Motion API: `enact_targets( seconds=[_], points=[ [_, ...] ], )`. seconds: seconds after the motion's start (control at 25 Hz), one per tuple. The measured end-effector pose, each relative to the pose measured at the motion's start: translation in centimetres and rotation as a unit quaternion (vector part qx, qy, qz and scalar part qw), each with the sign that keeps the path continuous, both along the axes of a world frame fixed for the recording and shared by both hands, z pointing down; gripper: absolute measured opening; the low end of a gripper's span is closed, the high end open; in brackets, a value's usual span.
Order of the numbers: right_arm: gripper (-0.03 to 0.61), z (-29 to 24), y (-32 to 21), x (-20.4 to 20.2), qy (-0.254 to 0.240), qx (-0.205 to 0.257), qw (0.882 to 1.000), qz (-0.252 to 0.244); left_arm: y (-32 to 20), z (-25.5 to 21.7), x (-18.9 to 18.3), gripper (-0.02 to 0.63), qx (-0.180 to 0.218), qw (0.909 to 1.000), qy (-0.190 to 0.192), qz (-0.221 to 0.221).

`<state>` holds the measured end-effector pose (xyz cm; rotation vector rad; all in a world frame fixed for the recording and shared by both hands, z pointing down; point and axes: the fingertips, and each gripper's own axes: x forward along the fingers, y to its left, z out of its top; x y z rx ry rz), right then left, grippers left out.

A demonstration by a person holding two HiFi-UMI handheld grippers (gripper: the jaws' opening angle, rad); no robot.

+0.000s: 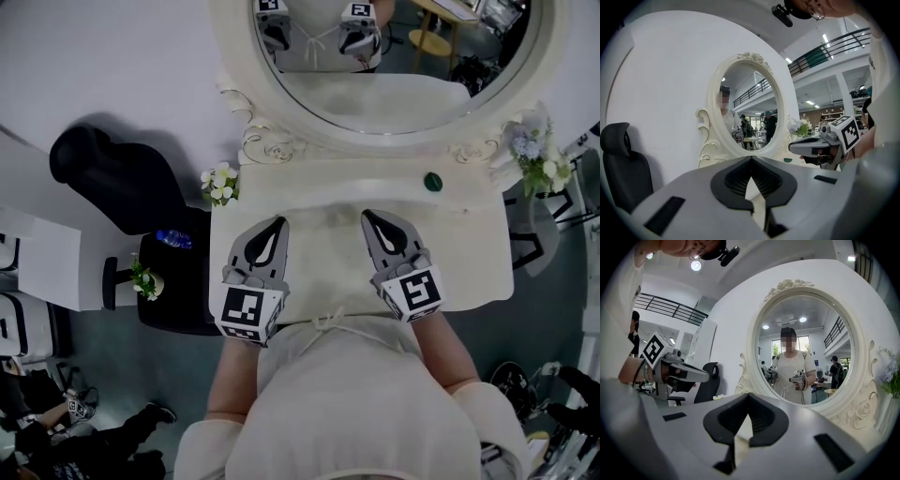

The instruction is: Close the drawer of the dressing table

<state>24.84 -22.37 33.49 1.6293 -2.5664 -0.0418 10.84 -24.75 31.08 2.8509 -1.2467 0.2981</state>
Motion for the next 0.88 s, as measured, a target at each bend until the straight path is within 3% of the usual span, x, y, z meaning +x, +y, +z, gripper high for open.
enact_targets(
  seconds=[0.88],
  points=[
    [0.002, 0.3, 1.0, -0.3, -0.002, -0.008, 1.000, 0.001, 0.9, 1.1, -1.1, 0.018, -0.039, 0.9989, 0.023, -0.013]
  ],
)
